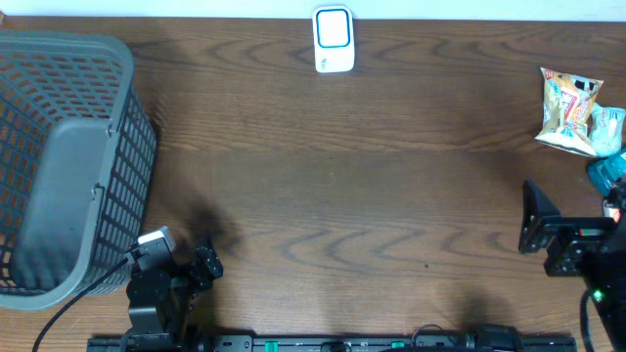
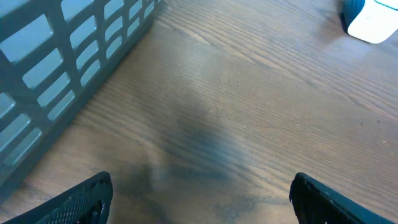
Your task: Scan the item barcode
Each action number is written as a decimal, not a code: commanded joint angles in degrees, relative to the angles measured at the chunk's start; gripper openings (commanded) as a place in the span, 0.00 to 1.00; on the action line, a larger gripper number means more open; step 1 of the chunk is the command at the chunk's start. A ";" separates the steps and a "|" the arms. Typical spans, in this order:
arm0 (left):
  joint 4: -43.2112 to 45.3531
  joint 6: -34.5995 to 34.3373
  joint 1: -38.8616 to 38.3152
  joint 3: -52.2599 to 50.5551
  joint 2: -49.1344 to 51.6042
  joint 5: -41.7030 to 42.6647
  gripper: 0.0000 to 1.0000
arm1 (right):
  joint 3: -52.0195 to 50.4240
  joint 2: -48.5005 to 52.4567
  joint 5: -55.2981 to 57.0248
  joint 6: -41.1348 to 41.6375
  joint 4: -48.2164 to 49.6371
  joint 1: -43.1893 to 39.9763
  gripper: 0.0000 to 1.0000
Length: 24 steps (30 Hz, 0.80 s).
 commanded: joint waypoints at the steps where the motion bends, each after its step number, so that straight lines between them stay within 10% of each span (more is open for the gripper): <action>1: 0.04 -0.28 -0.02 -0.20 -0.31 -0.52 0.91 | -8.28 -3.98 1.53 -0.28 4.61 0.48 0.99; 24: 0.02 -0.28 -0.02 -0.20 -0.31 -0.50 0.91 | -76.08 -41.77 1.05 13.92 63.45 1.29 0.99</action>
